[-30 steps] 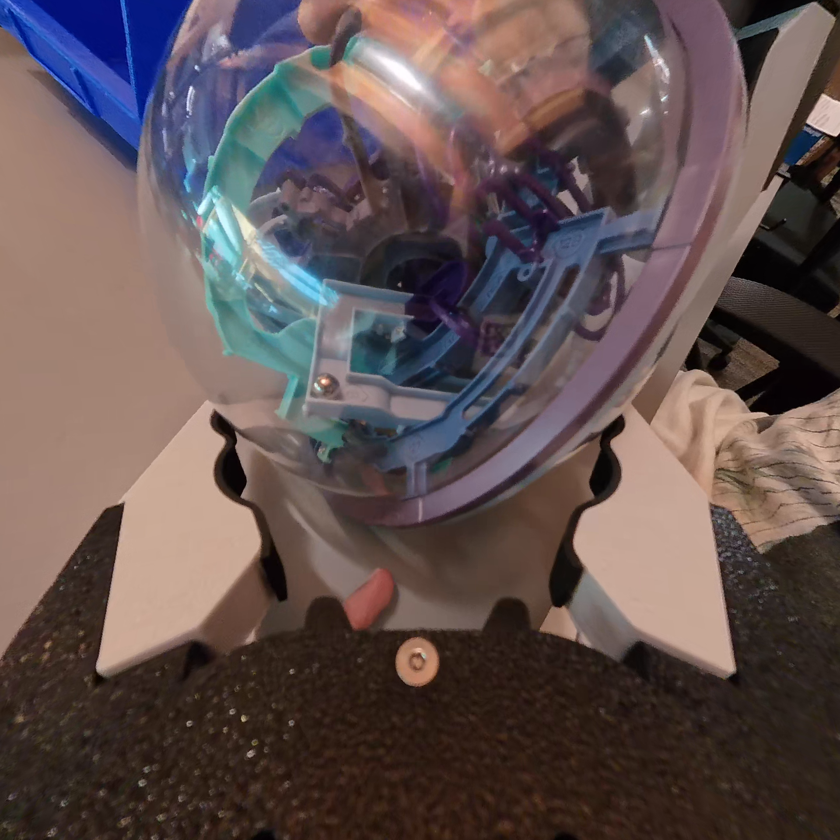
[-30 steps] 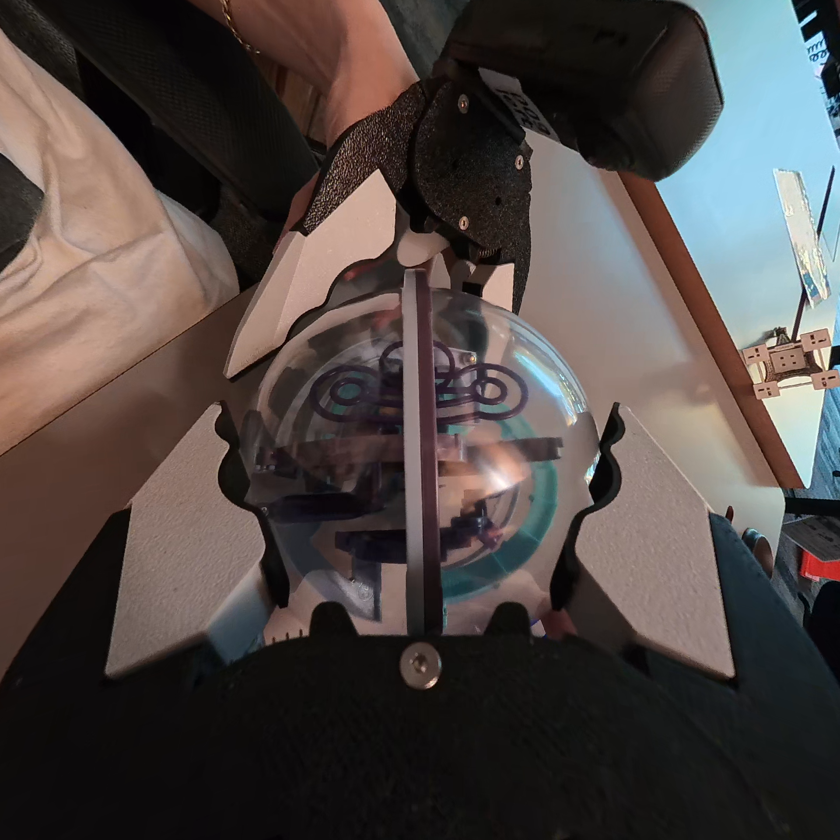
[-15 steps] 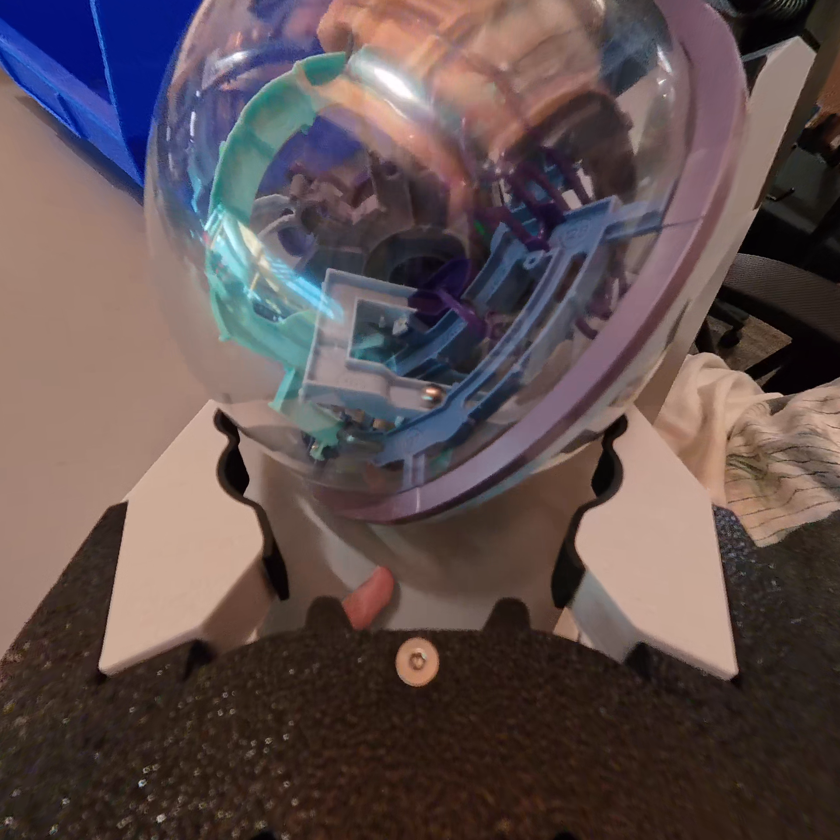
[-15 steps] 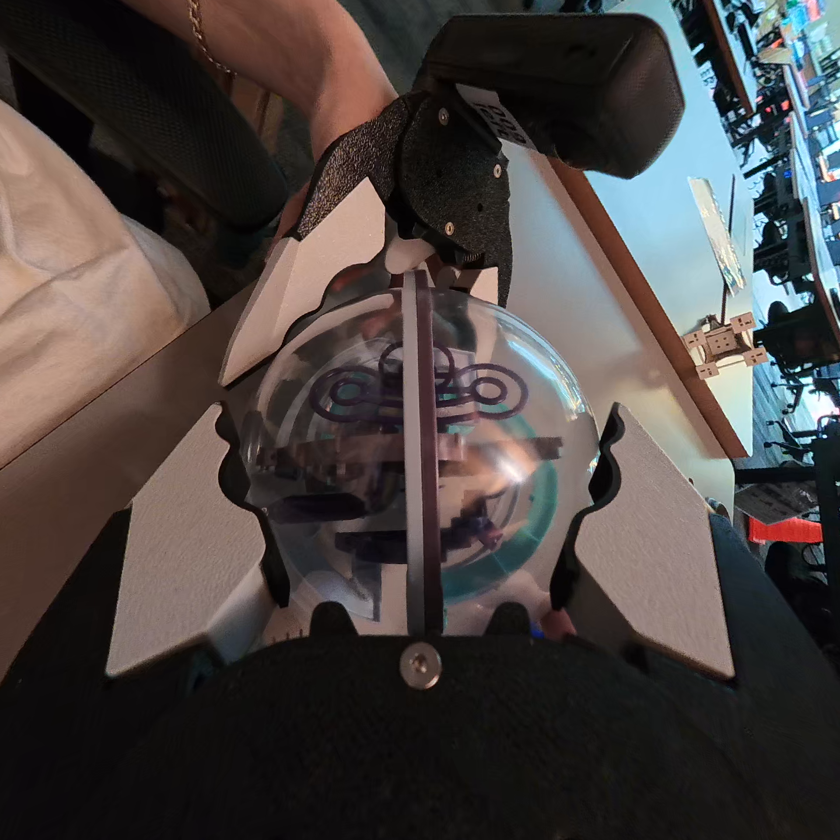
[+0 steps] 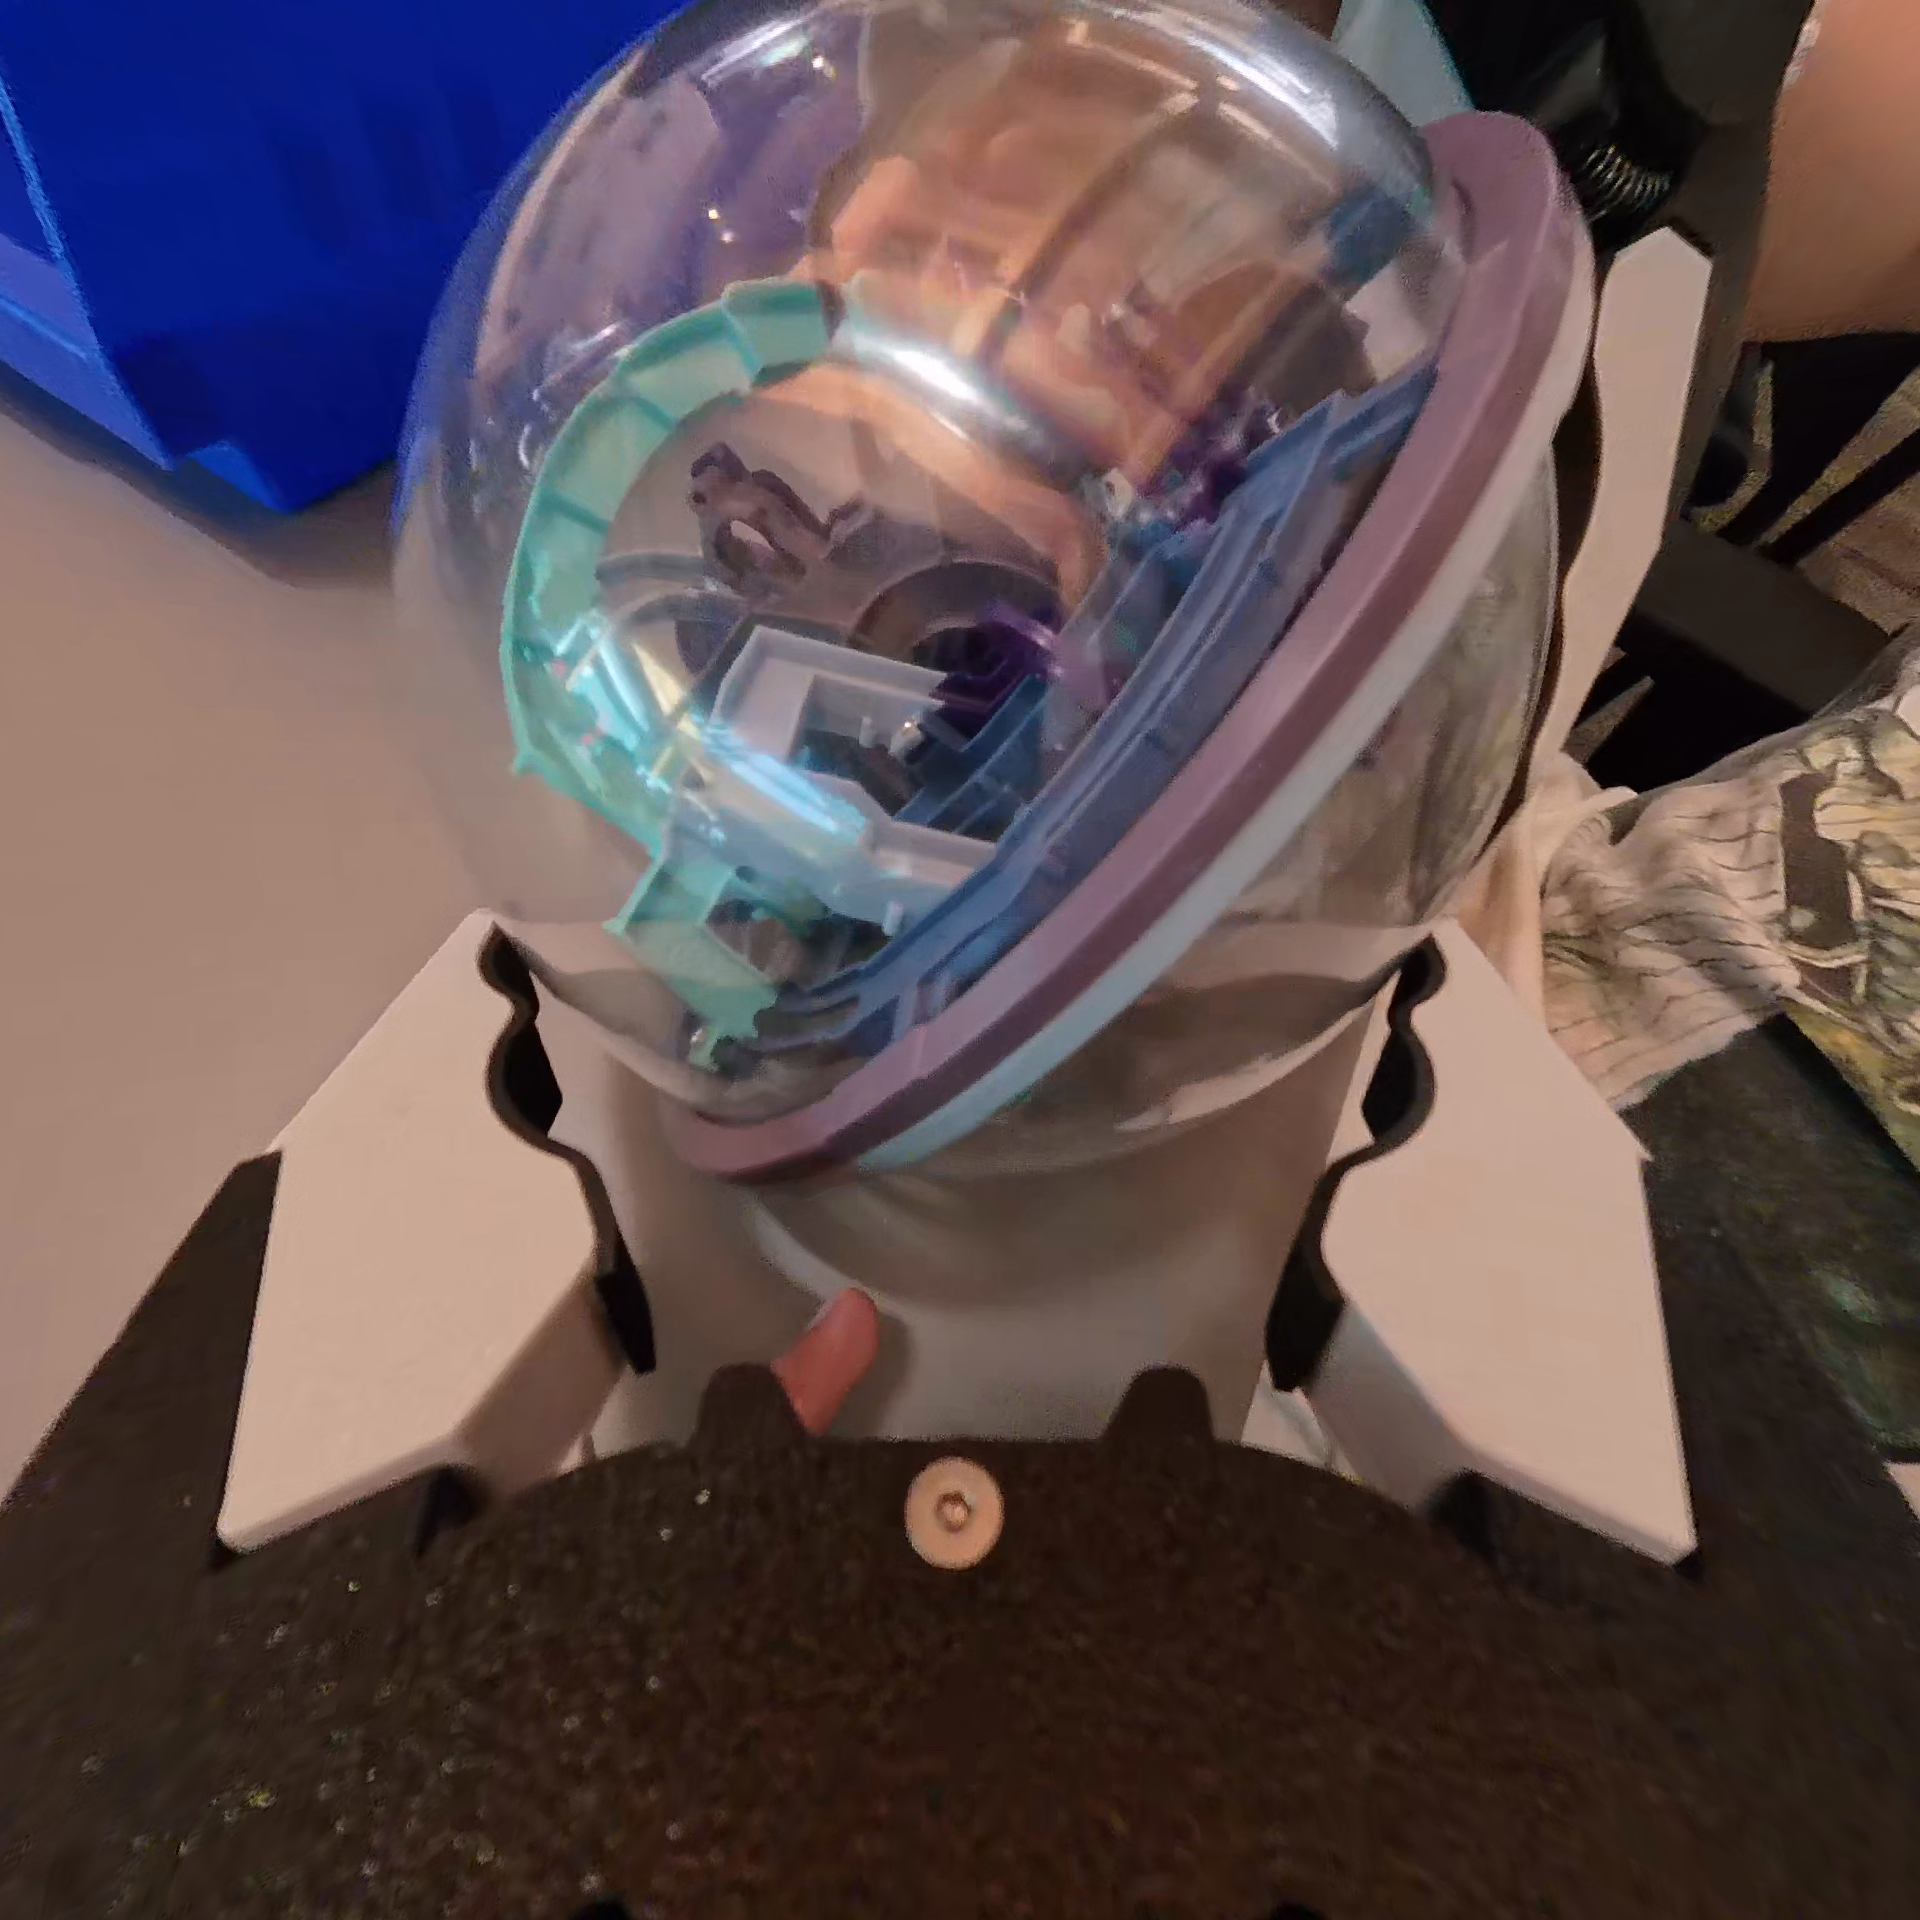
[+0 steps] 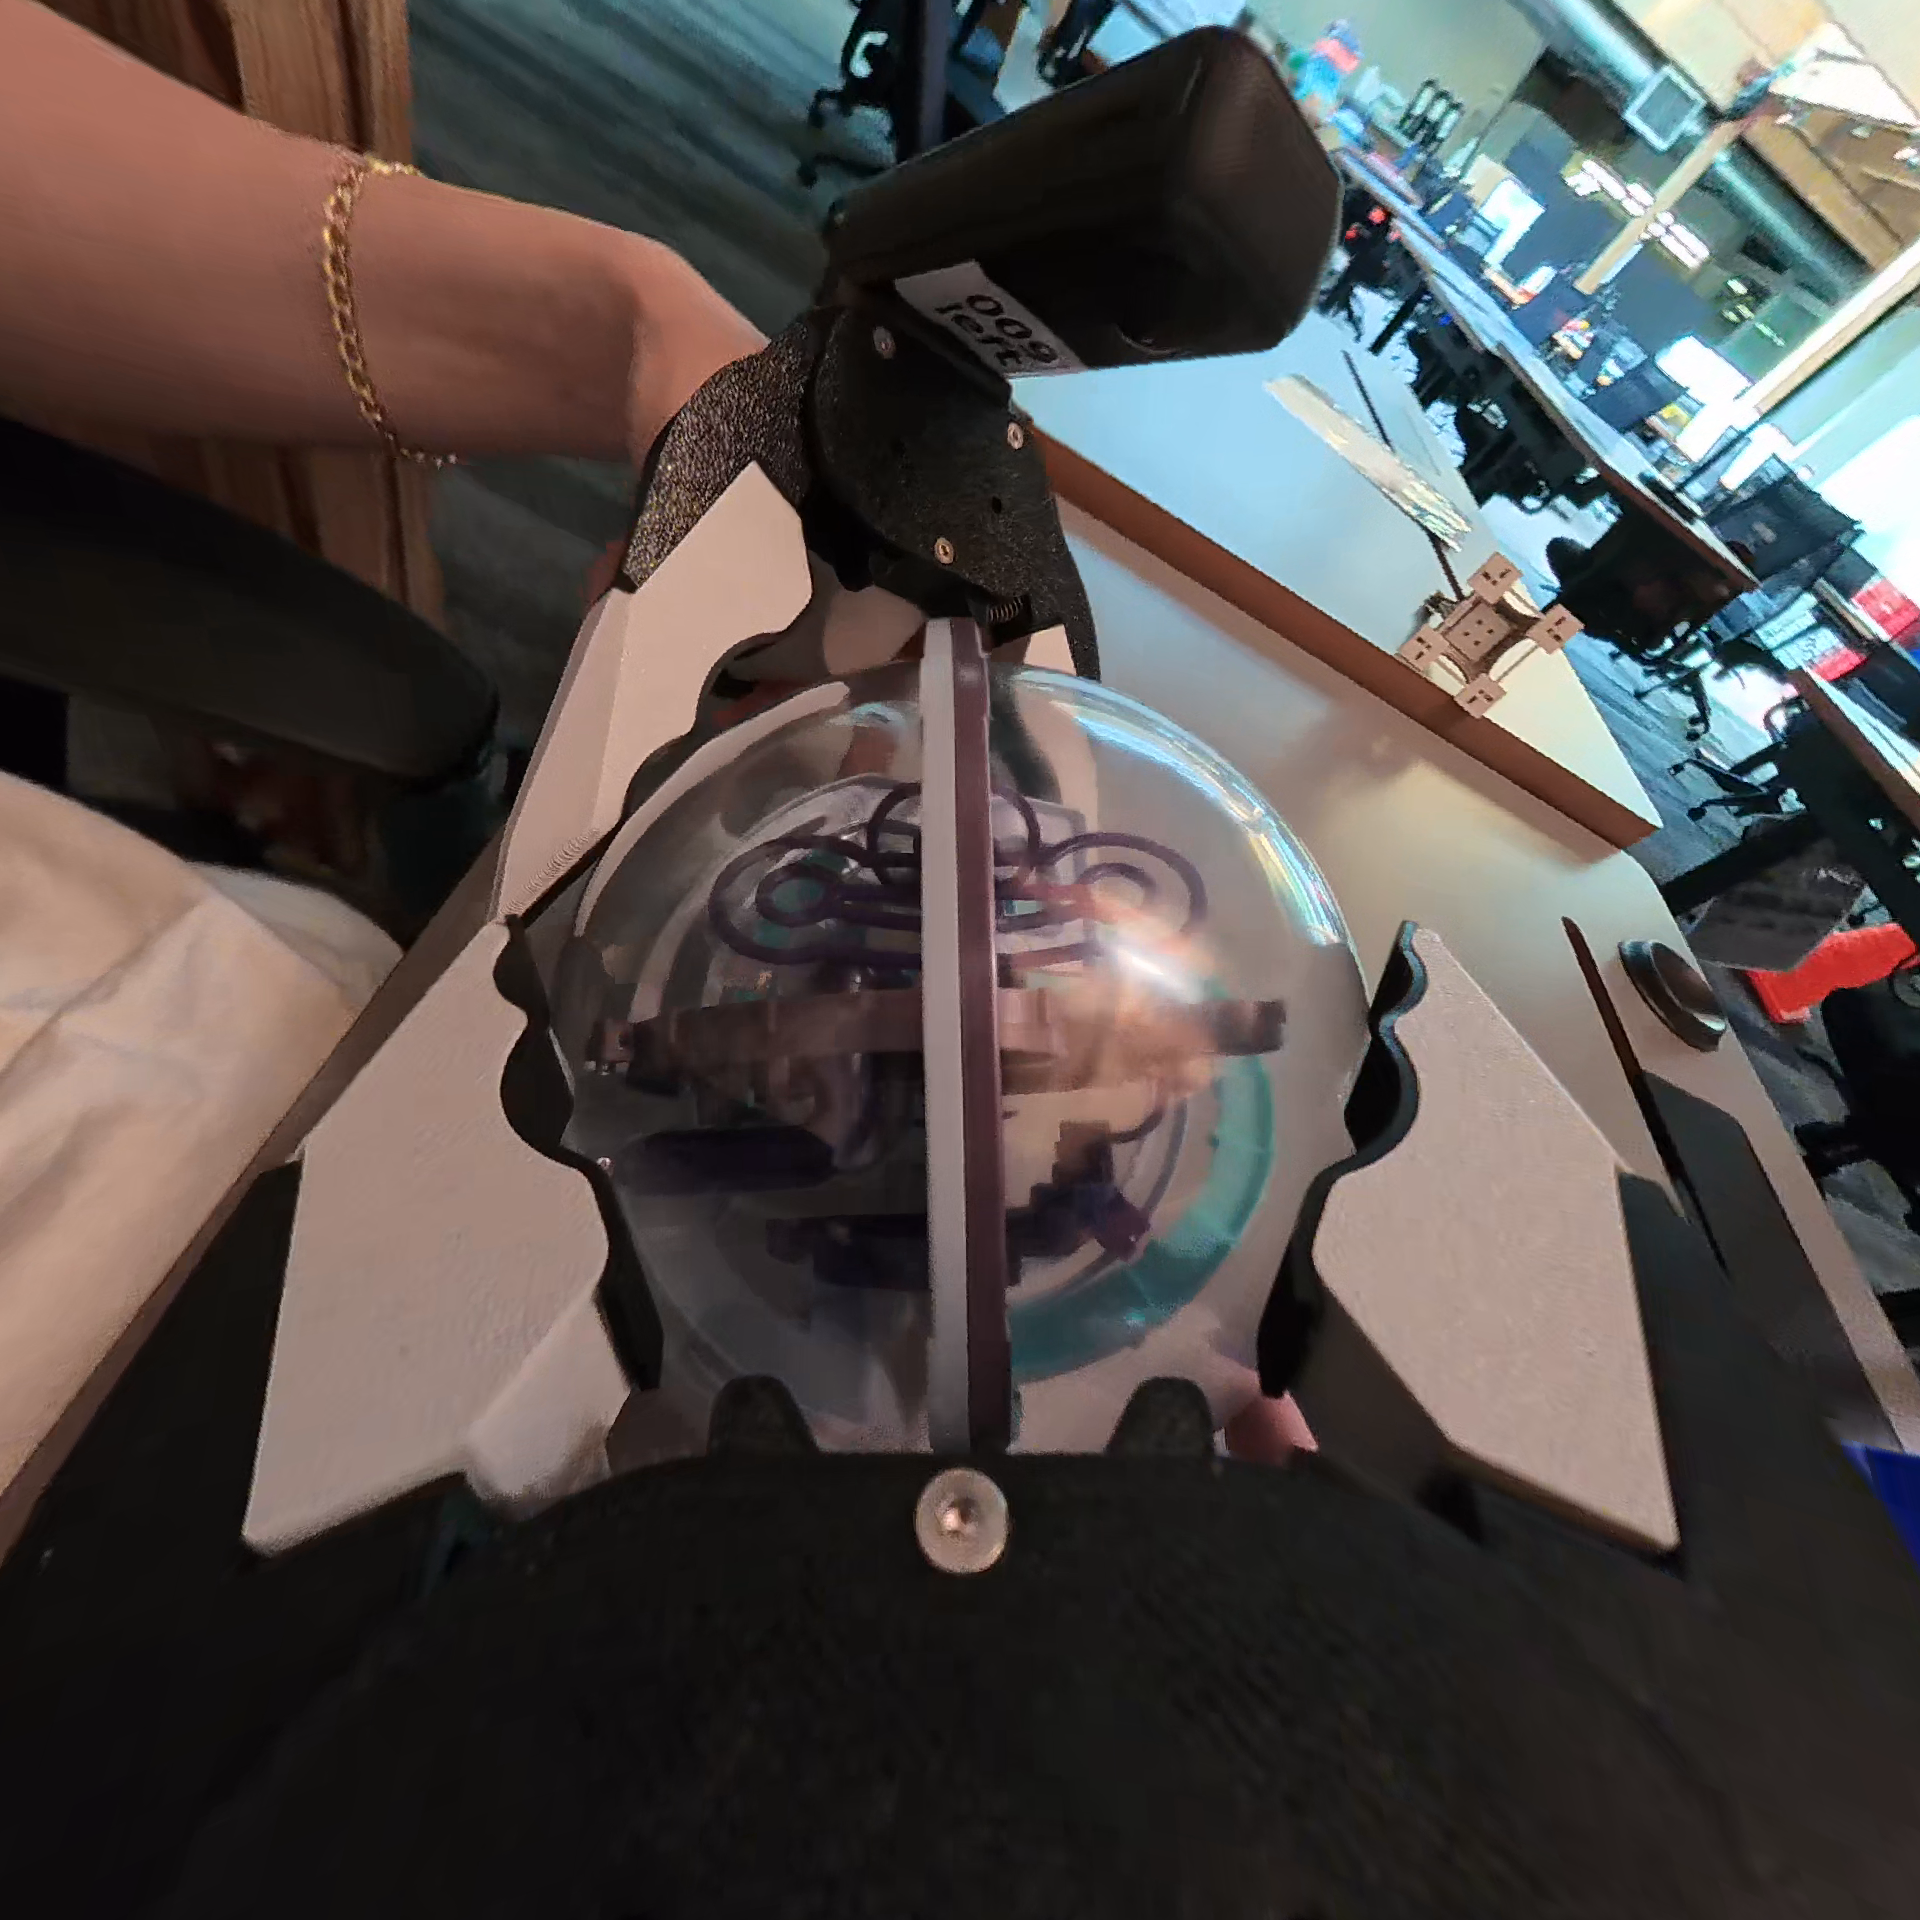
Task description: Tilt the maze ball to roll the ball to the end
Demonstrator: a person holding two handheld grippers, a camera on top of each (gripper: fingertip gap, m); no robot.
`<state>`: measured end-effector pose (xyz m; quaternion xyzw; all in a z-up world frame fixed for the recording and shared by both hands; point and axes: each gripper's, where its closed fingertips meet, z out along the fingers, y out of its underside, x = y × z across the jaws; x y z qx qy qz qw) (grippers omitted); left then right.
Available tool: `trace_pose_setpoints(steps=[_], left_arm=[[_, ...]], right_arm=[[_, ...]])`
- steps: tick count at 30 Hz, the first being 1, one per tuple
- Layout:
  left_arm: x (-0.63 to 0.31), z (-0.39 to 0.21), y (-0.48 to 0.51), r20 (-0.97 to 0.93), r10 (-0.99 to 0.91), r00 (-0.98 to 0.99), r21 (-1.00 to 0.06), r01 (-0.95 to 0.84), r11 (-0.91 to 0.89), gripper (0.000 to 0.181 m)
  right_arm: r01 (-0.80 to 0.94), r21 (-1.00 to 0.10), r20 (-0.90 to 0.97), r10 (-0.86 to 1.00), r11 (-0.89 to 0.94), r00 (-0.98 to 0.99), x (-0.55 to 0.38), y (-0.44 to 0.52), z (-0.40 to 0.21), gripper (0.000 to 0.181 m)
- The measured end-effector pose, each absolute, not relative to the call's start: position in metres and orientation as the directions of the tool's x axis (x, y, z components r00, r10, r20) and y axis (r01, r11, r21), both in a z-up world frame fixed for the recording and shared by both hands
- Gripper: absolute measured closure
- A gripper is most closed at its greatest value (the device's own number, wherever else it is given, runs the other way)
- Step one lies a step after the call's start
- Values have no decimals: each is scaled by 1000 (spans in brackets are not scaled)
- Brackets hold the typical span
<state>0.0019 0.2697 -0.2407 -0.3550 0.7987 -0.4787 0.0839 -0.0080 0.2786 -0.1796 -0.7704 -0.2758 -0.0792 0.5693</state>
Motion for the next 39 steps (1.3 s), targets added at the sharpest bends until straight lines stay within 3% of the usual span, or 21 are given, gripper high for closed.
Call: trace_pose_setpoints(steps=[22, 39], left_arm=[[6, -233, 247, 91, -541, -836, -792, -390, 470, 27], [15, -231, 227, 56, -455, -889, -790, -318, 524, 23]], right_arm=[[420, -906, 417, 55, -55, 907, -1, 245, -176, 30], [452, -892, 452, 34, -21, 892, 4, 215, -180, 36]])
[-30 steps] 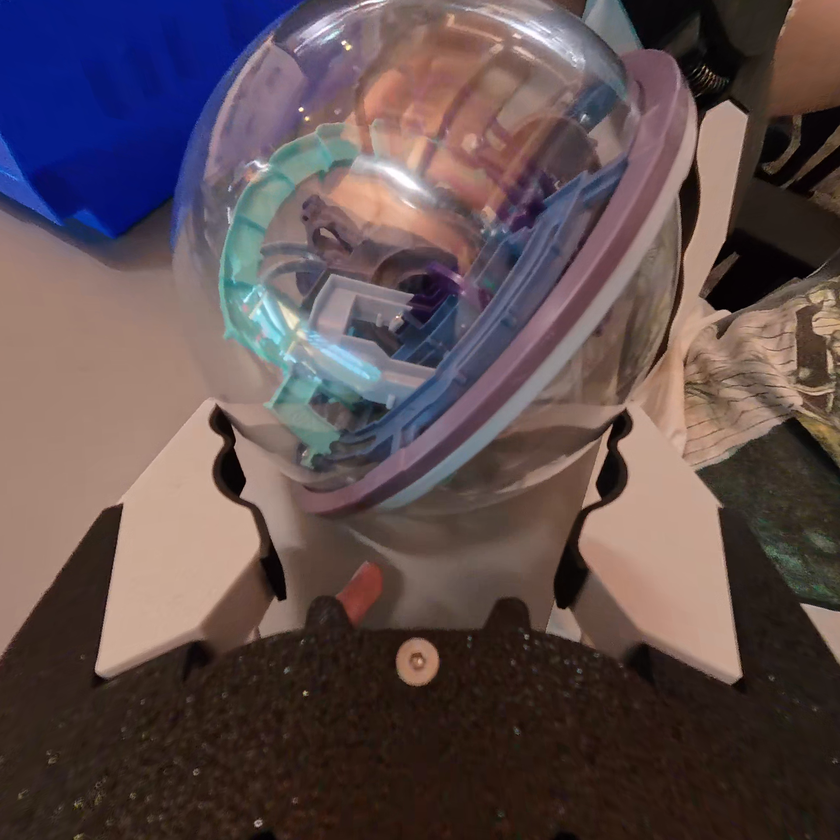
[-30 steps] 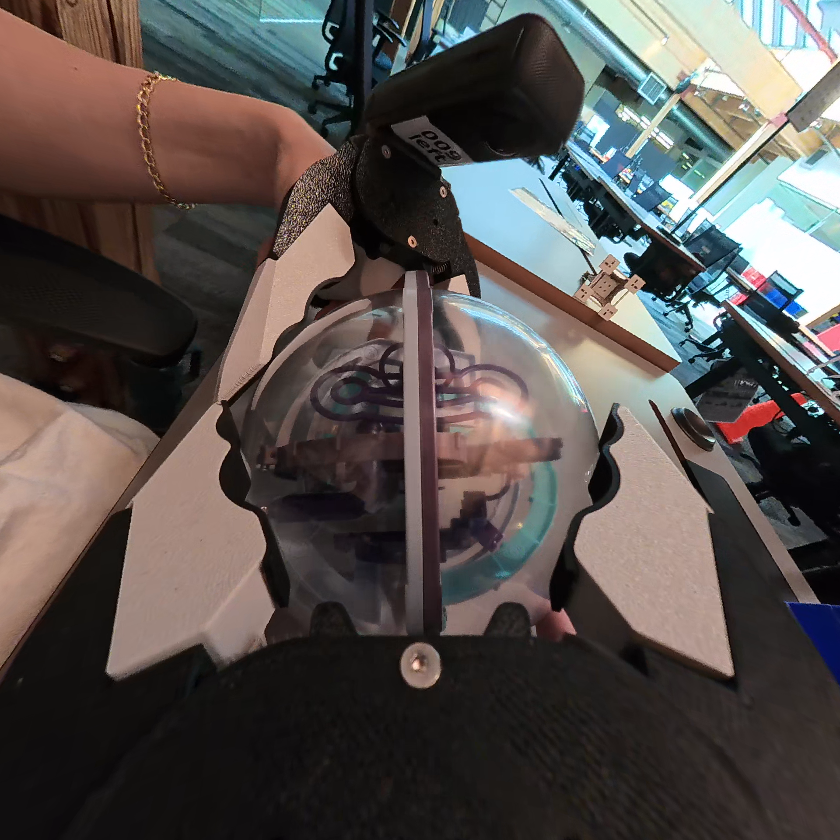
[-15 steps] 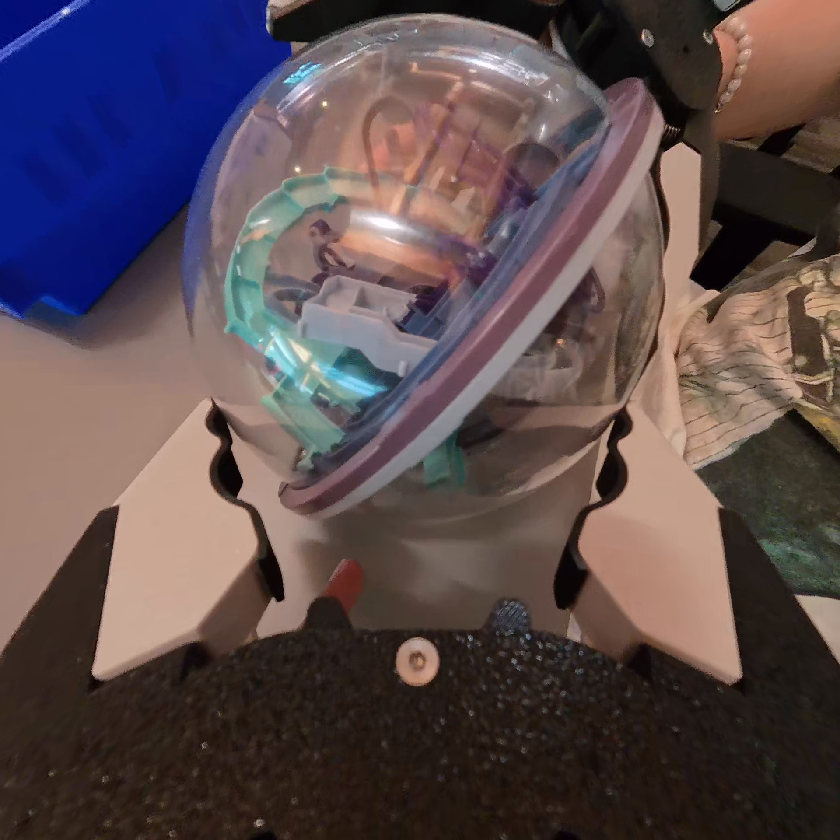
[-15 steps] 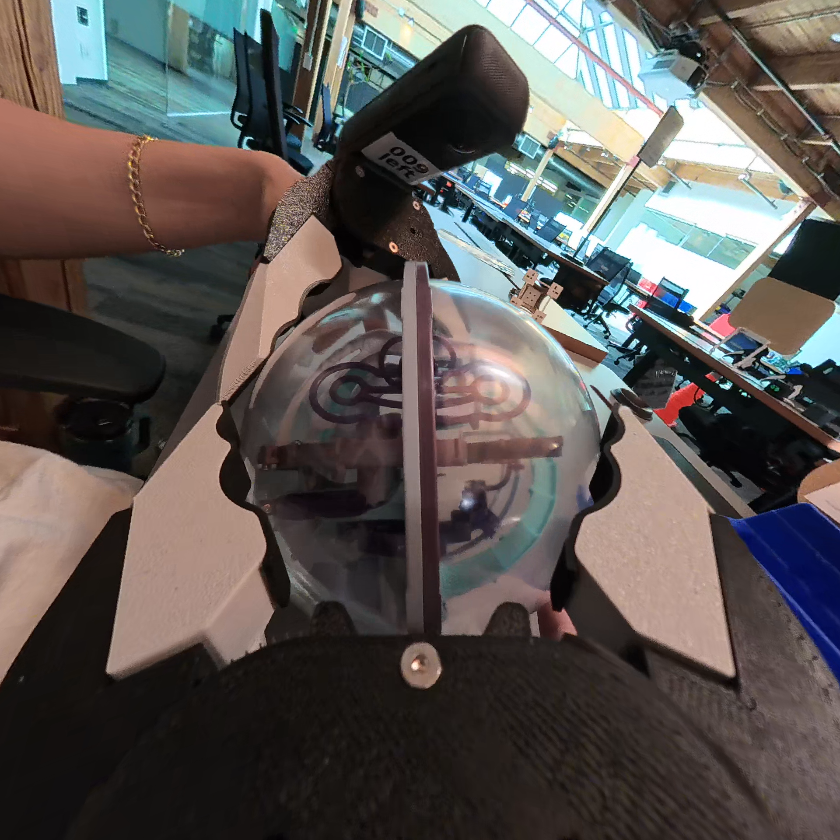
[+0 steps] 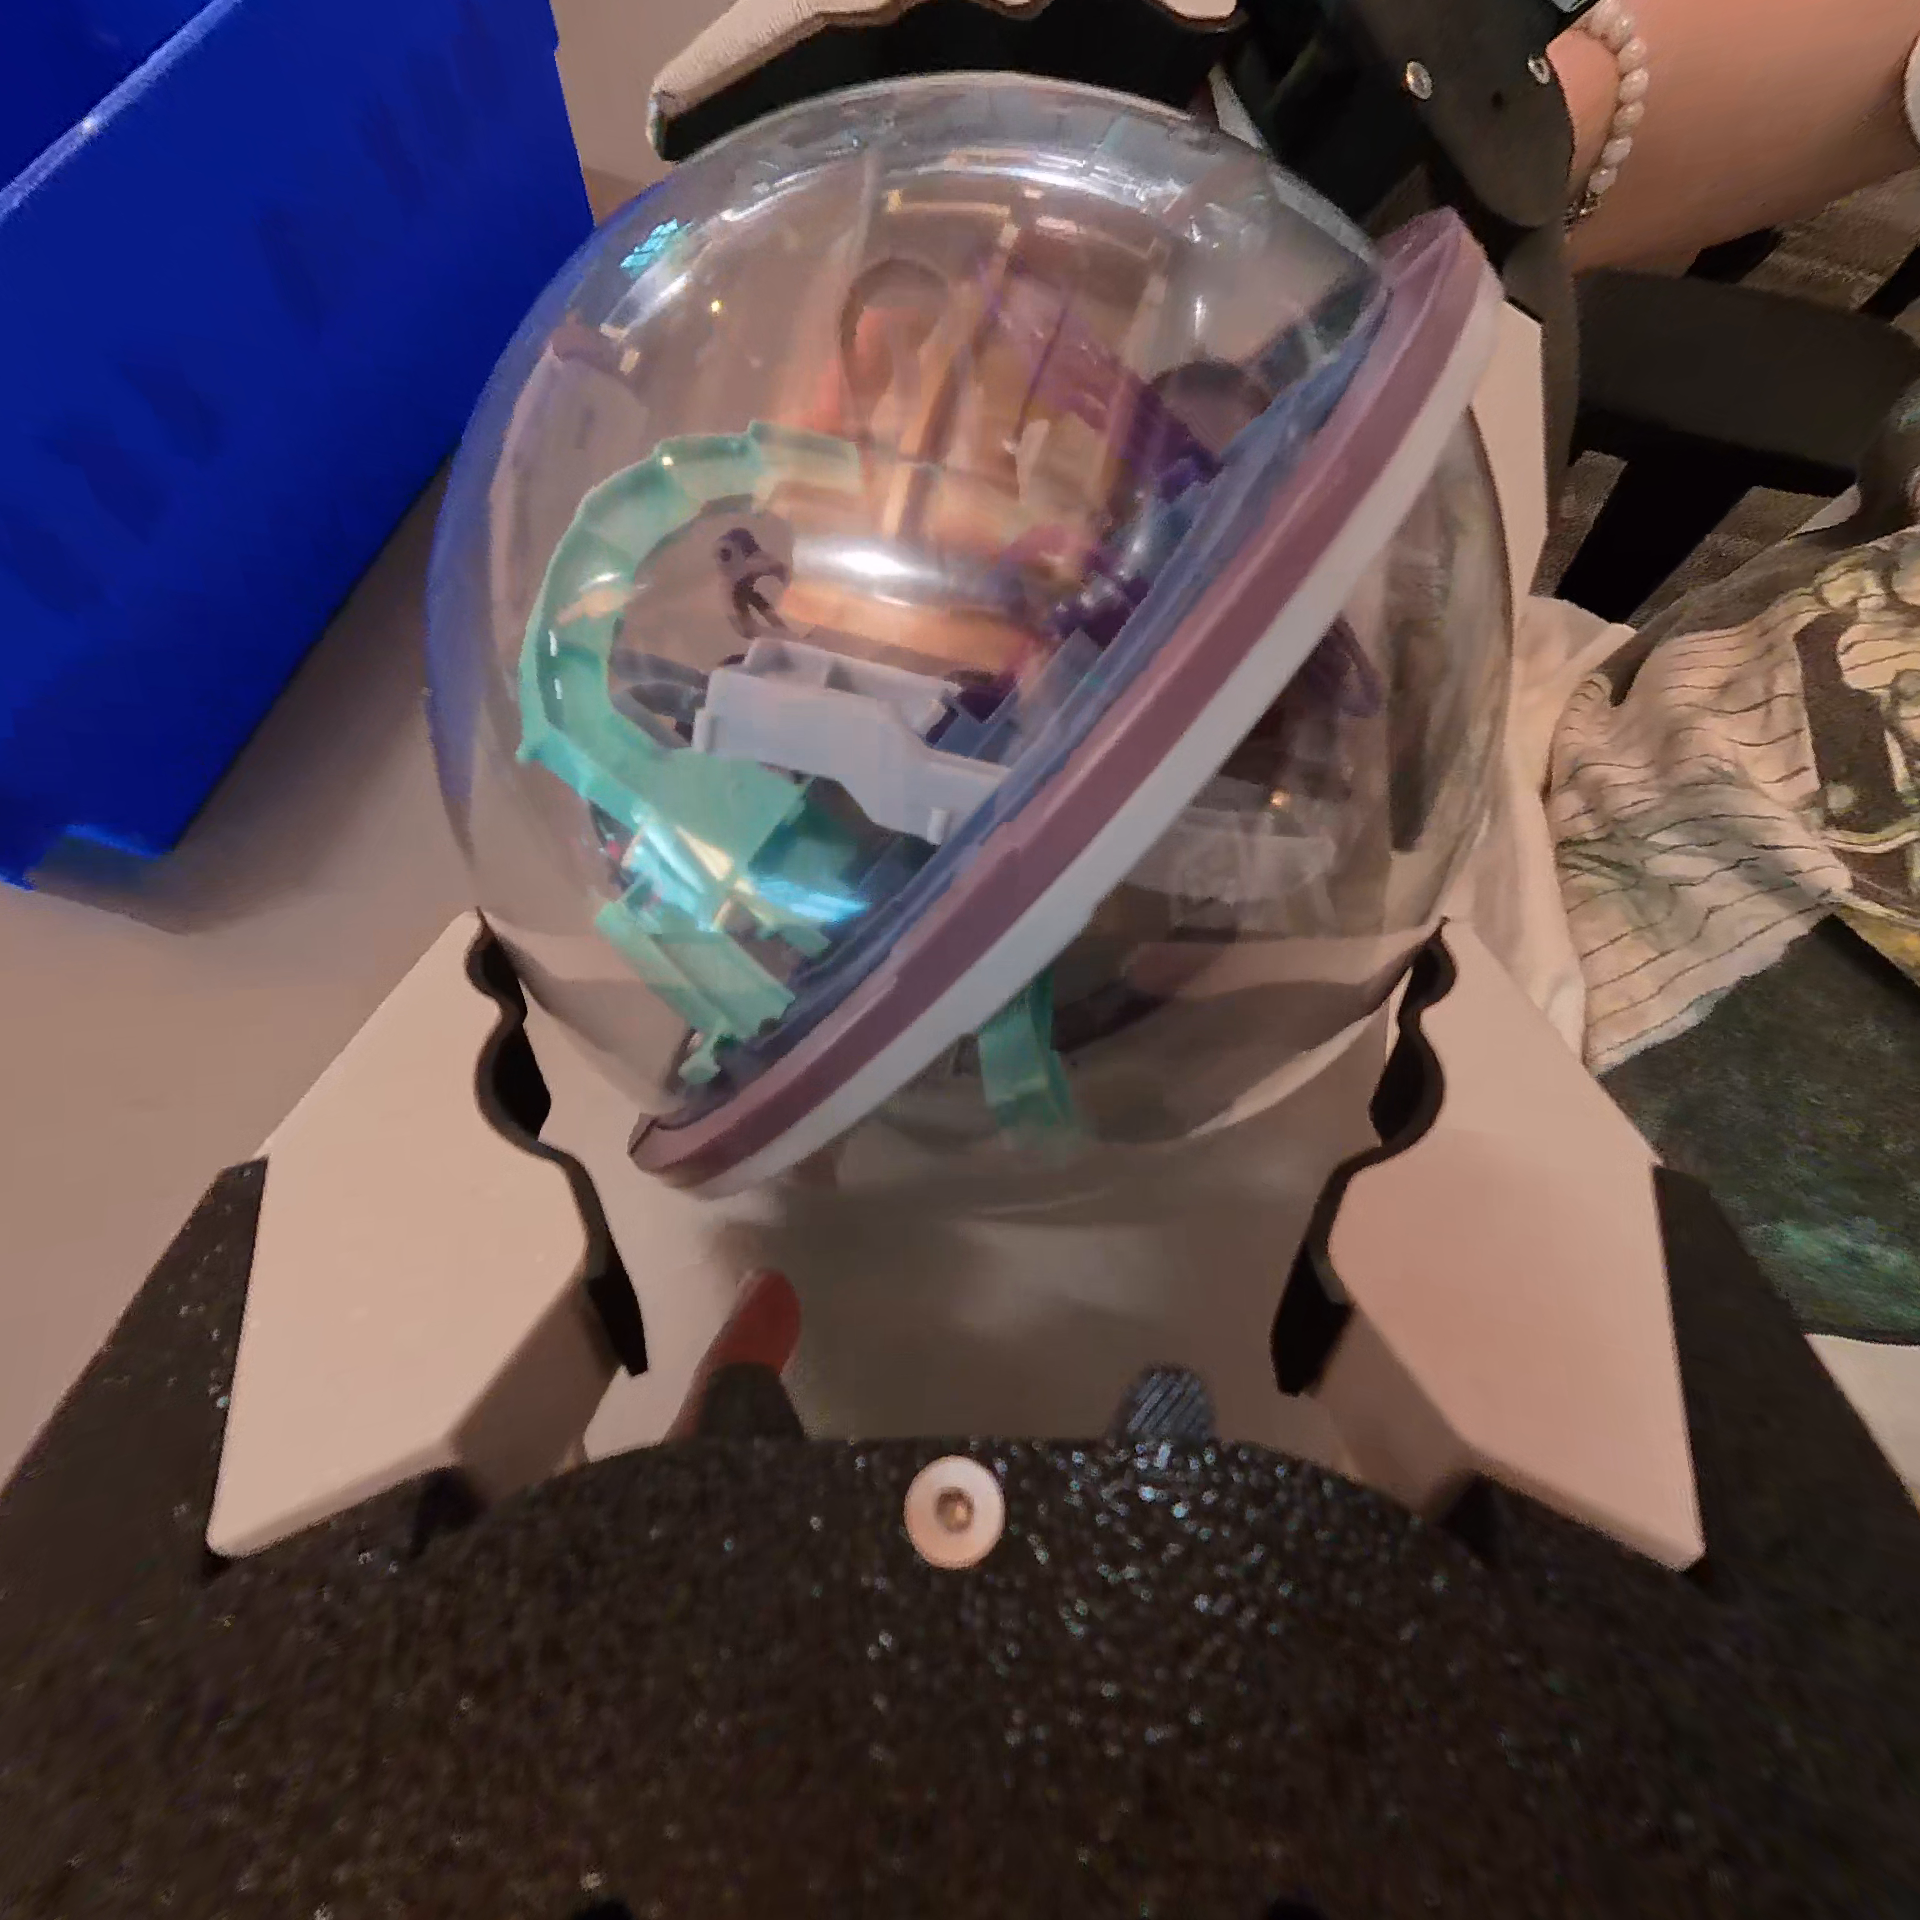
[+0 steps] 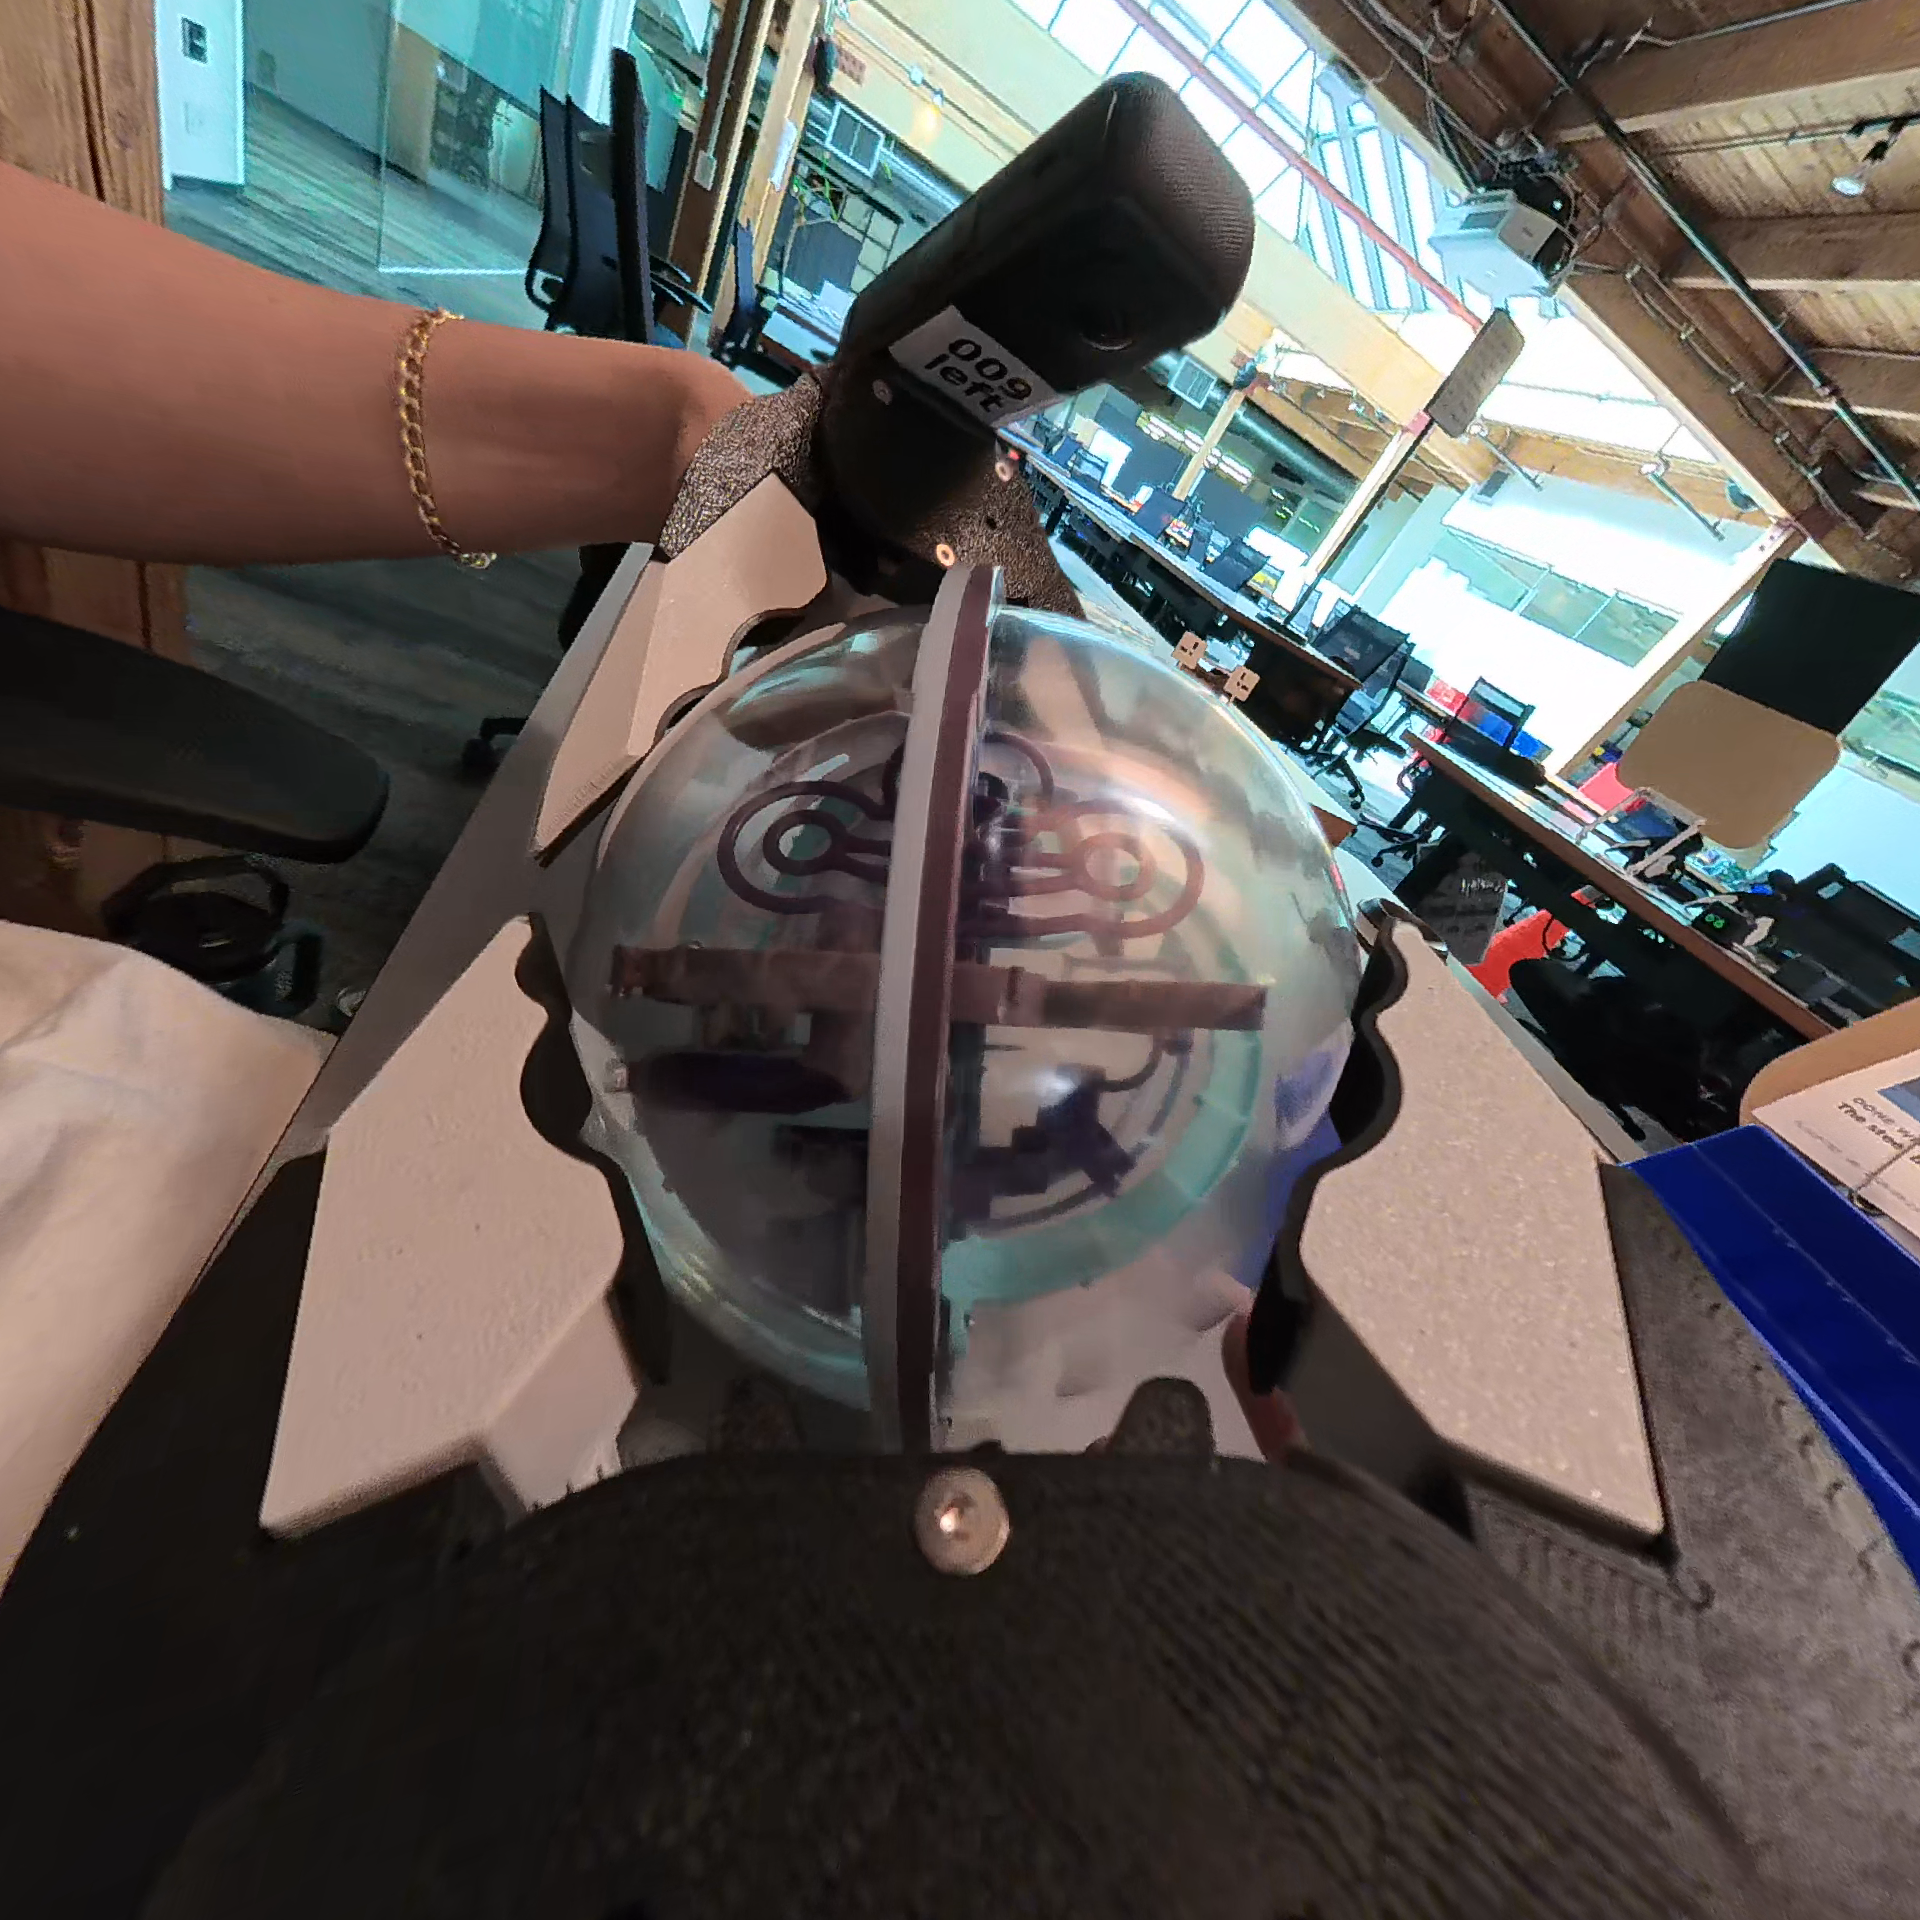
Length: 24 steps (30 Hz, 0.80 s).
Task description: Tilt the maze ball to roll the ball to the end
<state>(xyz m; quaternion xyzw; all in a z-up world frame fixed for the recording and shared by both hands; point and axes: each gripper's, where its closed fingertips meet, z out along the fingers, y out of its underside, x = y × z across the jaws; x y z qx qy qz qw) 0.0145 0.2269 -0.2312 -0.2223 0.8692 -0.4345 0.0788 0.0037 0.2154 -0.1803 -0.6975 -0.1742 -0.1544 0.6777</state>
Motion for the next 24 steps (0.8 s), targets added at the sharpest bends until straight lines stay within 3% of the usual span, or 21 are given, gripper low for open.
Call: trace_pose_setpoints(steps=[24], left_arm=[[11, -228, 204, -30, -417, -908, -770, -245, 589, 24]], right_arm=[[479, -877, 477, 45, -44, 878, -4, 182, -187, 35]])
